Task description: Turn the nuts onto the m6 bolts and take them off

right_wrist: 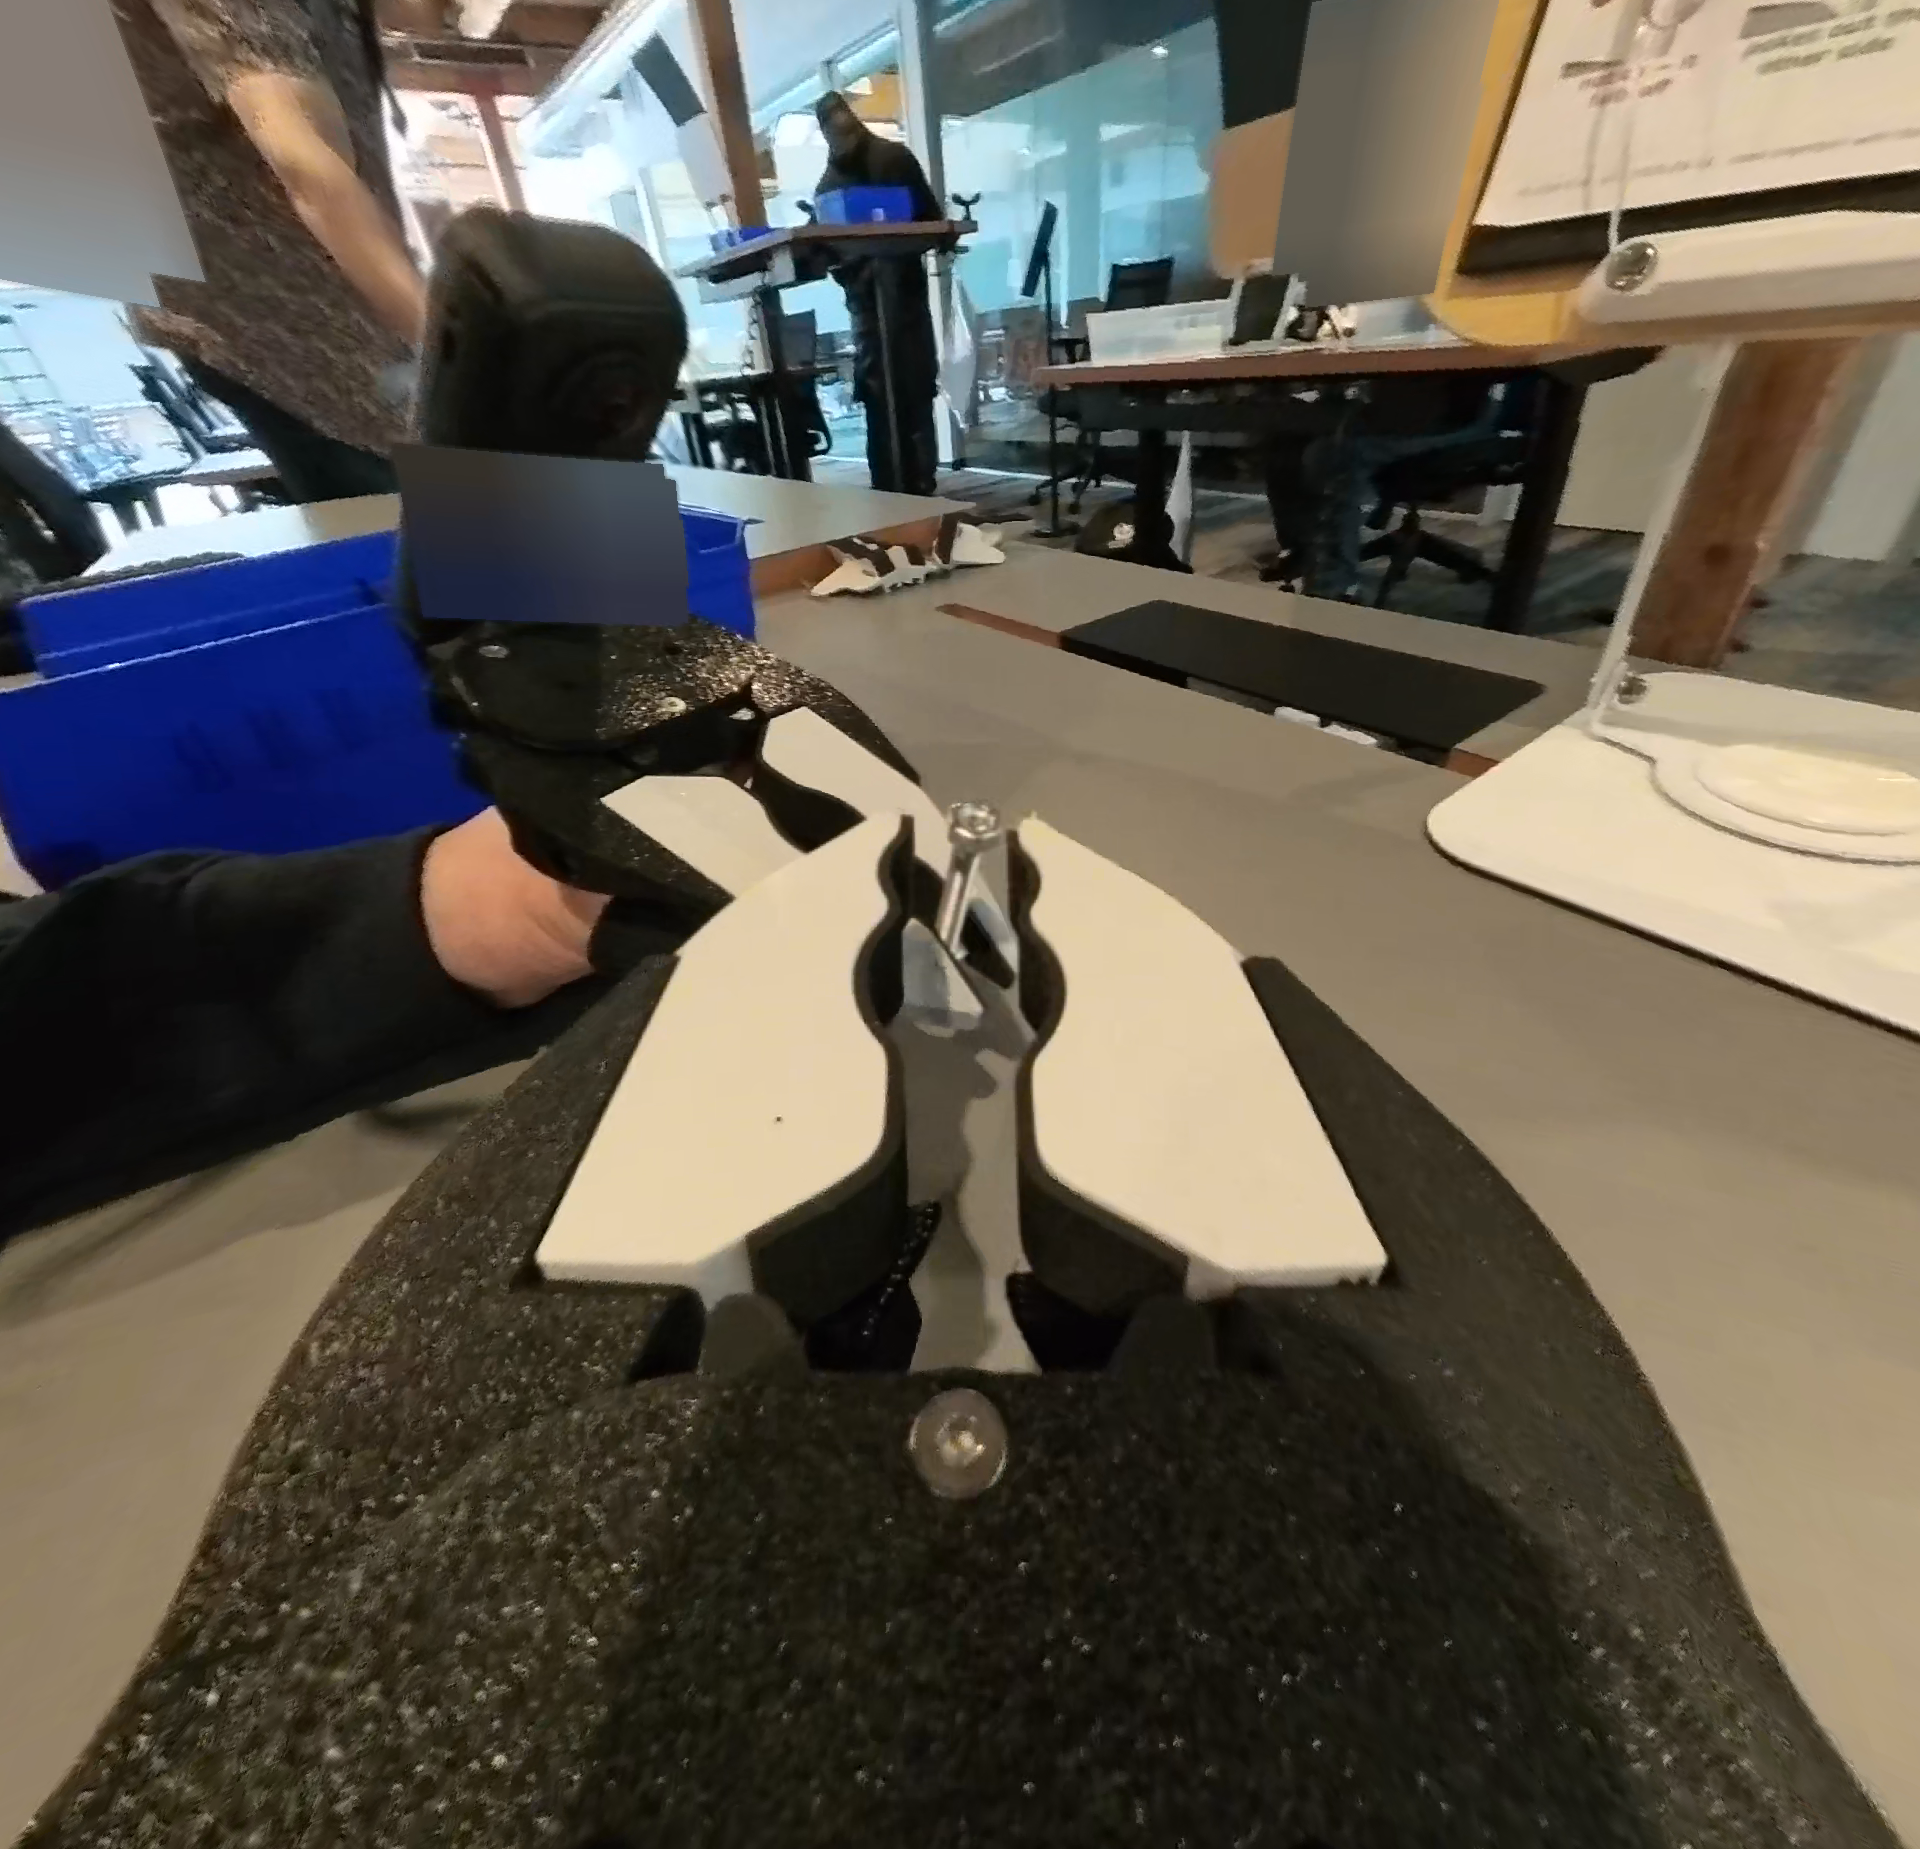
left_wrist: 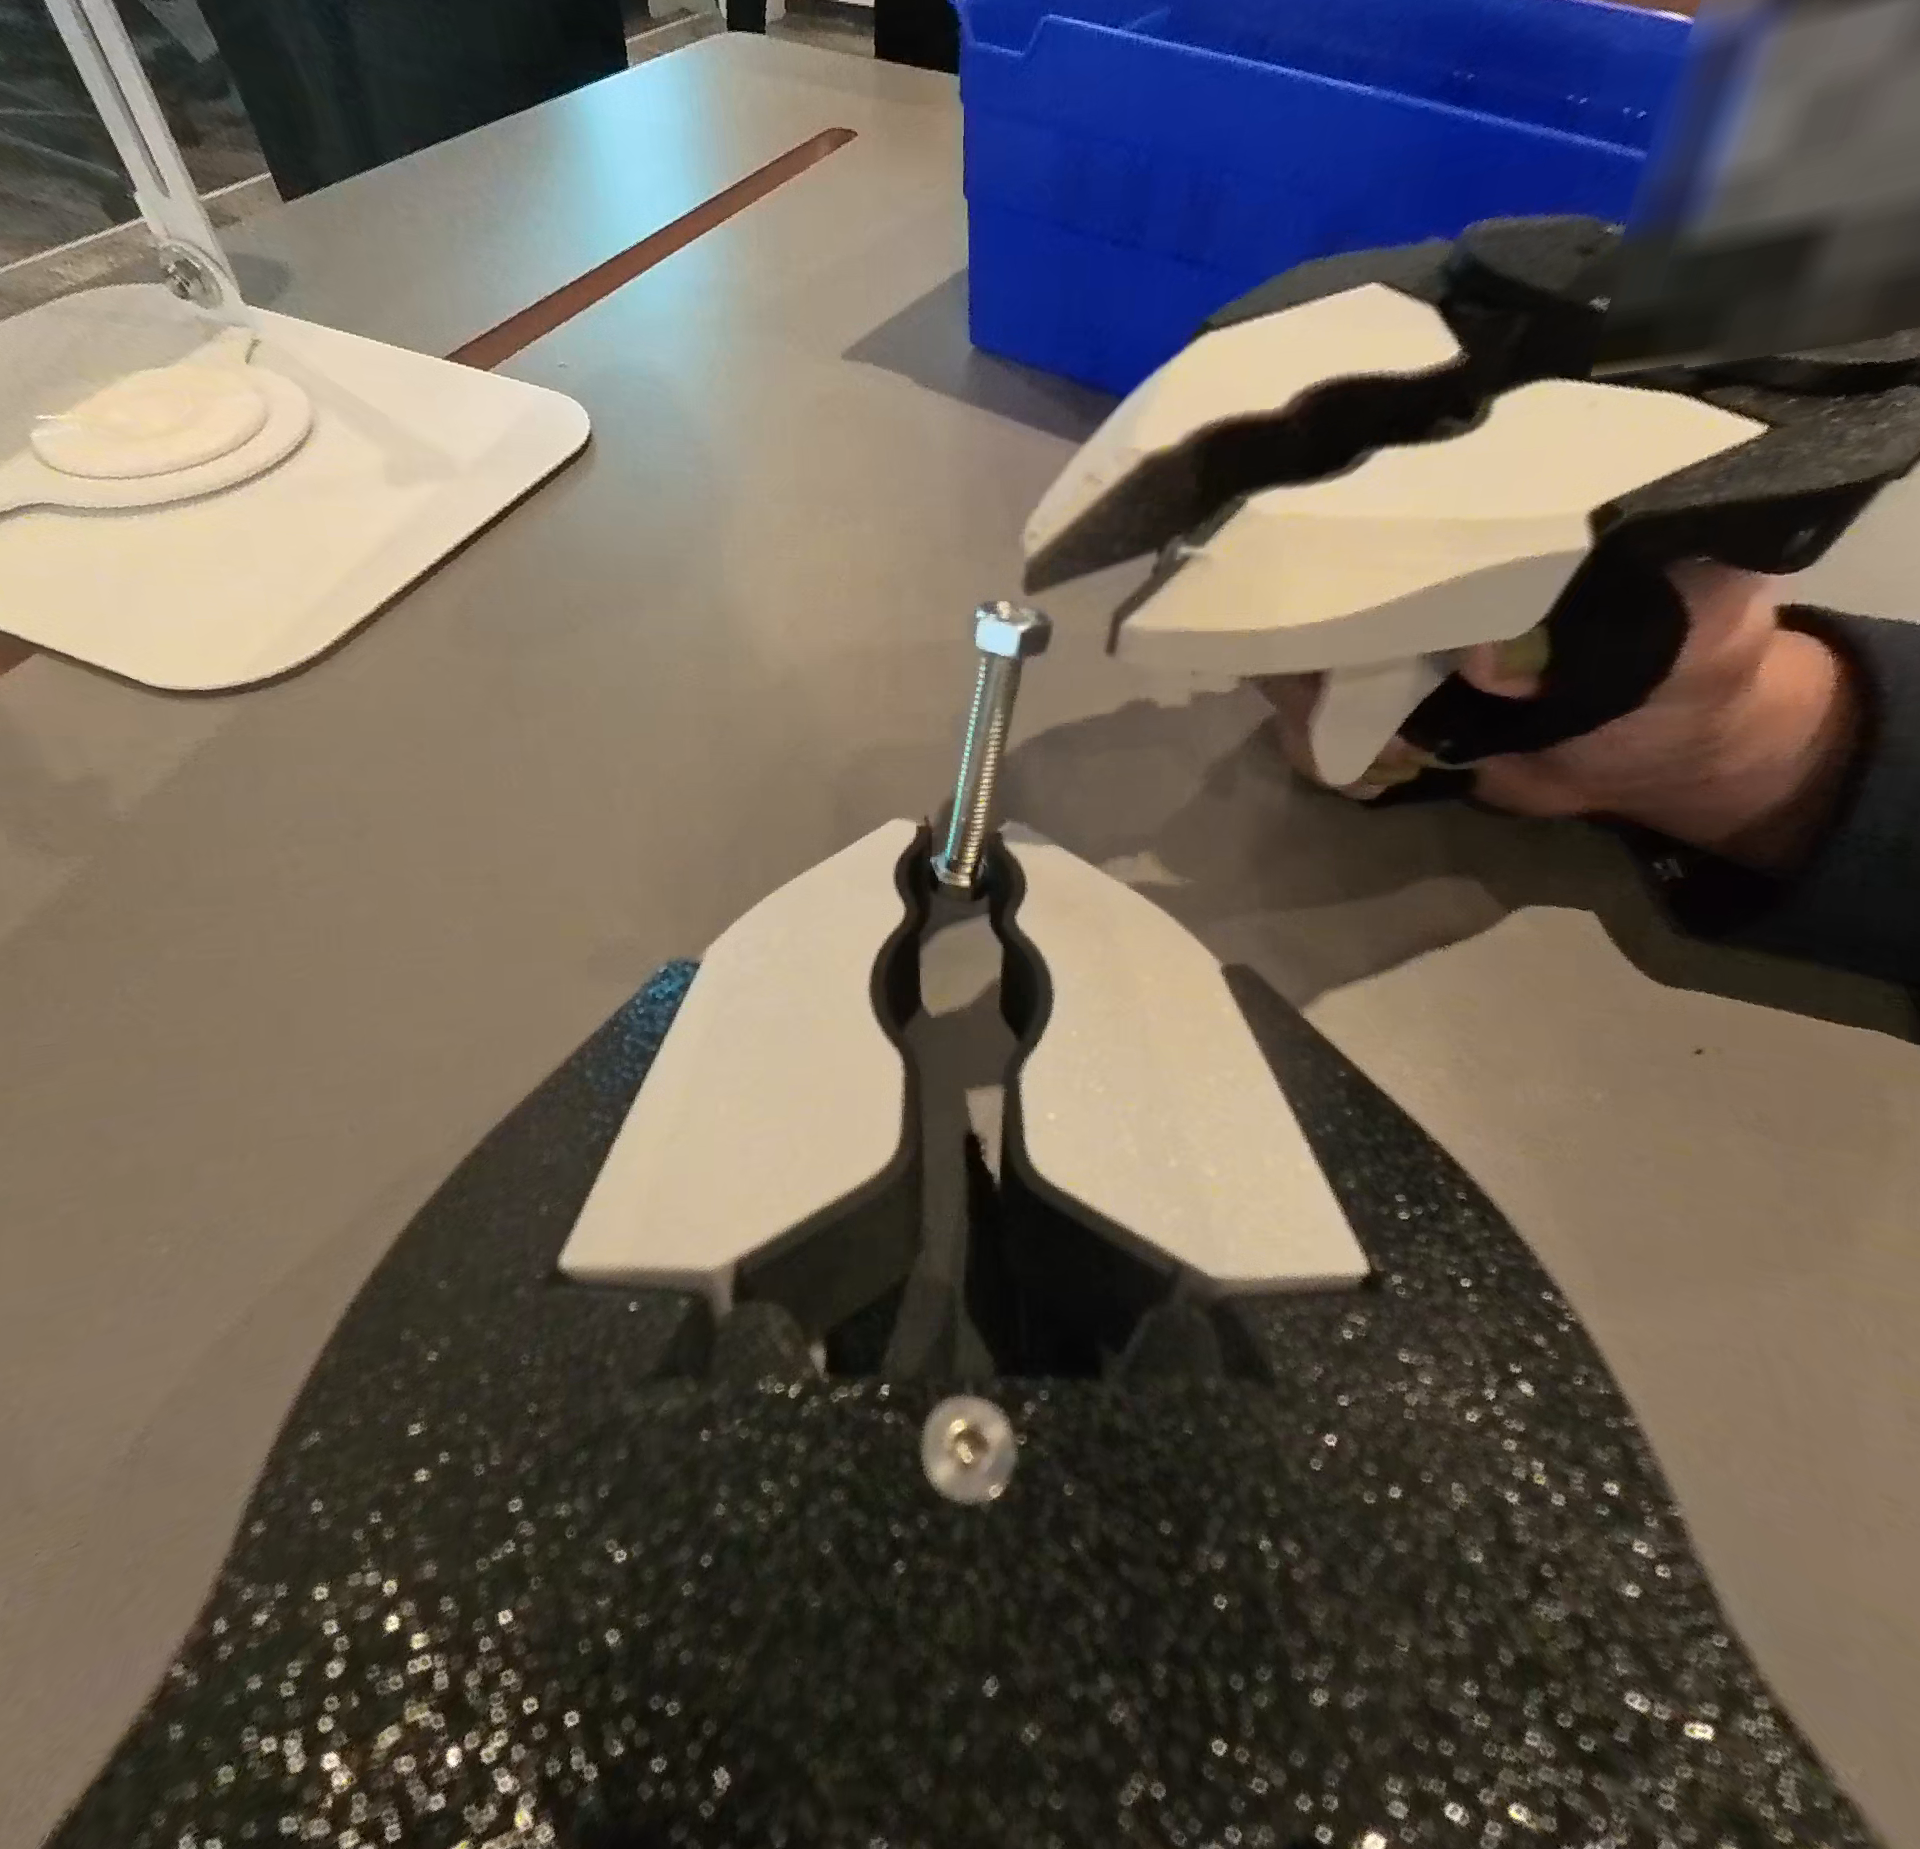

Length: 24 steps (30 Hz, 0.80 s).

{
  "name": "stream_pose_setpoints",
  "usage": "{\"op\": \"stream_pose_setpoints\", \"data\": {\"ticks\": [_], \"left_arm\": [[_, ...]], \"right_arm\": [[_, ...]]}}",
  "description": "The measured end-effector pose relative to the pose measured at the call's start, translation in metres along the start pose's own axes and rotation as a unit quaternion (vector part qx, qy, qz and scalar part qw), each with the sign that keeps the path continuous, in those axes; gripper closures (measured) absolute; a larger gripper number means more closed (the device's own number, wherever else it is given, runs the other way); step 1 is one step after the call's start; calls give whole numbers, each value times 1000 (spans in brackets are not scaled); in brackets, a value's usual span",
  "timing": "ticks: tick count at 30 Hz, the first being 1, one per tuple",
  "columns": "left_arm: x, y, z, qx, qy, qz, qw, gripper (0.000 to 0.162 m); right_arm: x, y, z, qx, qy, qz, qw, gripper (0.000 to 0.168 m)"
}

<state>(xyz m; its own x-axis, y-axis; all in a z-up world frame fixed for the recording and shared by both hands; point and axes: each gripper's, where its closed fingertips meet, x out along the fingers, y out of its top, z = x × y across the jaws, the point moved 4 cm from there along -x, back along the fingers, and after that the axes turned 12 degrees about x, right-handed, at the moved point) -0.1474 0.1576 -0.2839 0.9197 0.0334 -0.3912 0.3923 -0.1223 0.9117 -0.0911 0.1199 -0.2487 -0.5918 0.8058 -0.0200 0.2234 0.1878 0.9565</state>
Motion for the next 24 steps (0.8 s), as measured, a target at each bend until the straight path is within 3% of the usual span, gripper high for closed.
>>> {"op": "stream_pose_setpoints", "data": {"ticks": [4,7,14,17,19,24], "left_arm": [[0,0,0,0,0,0,1000,152],[0,0,0,-1,0,1,1000,152],[0,0,0,0,0,-1,1000,152],[0,0,0,-1,0,0,1000,152],[0,0,0,-1,0,0,1000,152],[0,0,0,-1,-1,0,1000,152]], "right_arm": [[3,-2,1,-3,-5,-11,1000,149],[0,-3,-8,1,36,-15,999,161],[2,-1,3,13,-11,-5,1000,147],[3,-2,0,7,2,-12,1000,149],[0,-3,-7,3,31,-12,999,161],[0,0,1,12,-3,-1,1000,153]]}}
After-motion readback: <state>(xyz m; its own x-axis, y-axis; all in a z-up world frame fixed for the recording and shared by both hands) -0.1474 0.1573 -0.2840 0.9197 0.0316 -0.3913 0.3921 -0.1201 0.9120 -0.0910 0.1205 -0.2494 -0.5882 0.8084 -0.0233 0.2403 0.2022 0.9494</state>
